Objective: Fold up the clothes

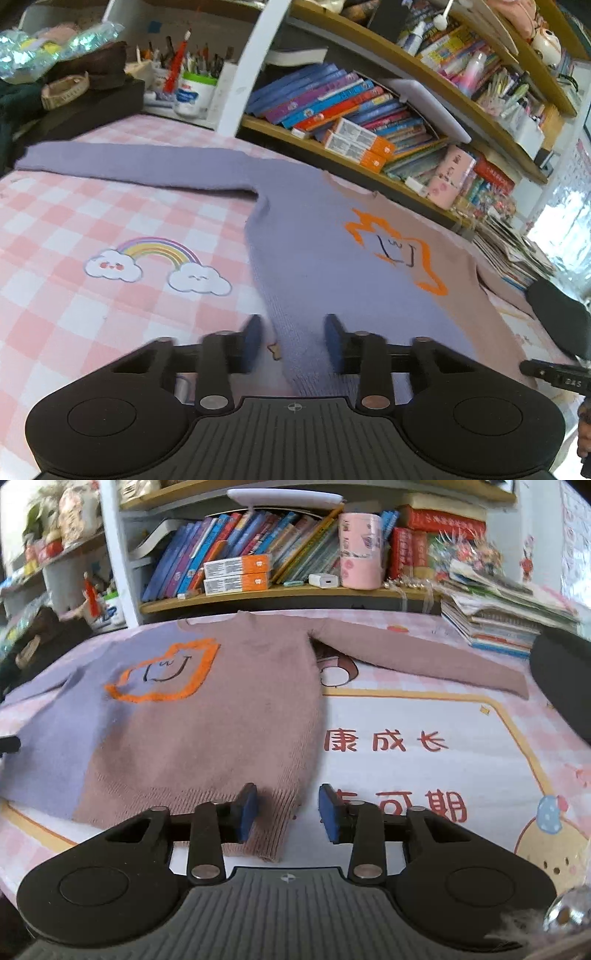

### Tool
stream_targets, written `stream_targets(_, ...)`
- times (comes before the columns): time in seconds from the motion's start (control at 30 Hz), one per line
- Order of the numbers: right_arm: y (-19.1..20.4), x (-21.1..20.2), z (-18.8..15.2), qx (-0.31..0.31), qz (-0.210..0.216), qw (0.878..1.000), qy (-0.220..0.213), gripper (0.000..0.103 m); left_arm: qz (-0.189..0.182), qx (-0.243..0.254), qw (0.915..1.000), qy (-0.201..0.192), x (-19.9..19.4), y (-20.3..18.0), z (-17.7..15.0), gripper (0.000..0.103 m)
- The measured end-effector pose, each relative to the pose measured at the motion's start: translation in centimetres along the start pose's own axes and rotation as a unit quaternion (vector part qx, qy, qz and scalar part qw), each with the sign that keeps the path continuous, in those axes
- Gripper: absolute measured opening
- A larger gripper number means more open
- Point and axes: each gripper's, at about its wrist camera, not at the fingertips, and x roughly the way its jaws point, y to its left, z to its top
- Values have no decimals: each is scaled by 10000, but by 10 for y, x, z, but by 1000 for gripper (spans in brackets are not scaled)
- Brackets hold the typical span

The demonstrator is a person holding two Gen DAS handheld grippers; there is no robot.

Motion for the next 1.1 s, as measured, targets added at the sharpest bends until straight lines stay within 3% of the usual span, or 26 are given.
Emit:
stream_targets(0.1,2,0,-1,-43,66,10000,-47,12,-109,-110,9999,8,1,6,-1,5)
stream_targets(0.2,1,-3,-1,89,103,9998,-109,9,-135,-152,9997,-146,-8,6,4,4)
stream_targets(0.3,4,-17,2,131,124,9994,-303,8,48,462,9981,-399,-26,-14,12,4)
stream_targets(0.43,7,-25,3,35,166,9991,-388,8,177,783,9963,-309,-29,-21,16,5)
stream_targets(0.57,0,-15,-6,250,241,9992,-184,10,301,639,9975,-1,-15,-10,5,5)
stream_targets(0.7,-13,-15,-10,575,340,9975,-249,21,449,619,9971,56,-13,-8,5,17)
stream_targets(0.77,-19,-16,-10,699,367,9964,-317,27,455,560,9974,0,-14,-6,7,34)
stream_targets(0.8,-21,-16,-10,748,377,9960,-326,27,430,545,9976,-4,-14,-6,8,48)
stream_targets(0.83,-23,-14,-10,783,387,9957,-321,27,395,549,9977,1,-14,-6,8,53)
stream_targets(1.07,-19,-1,-3,758,405,9958,-328,24,484,565,9972,65,0,-8,7,49)
stream_targets(1.1,-17,0,-3,683,361,9964,-338,22,510,560,9971,53,2,-8,7,43)
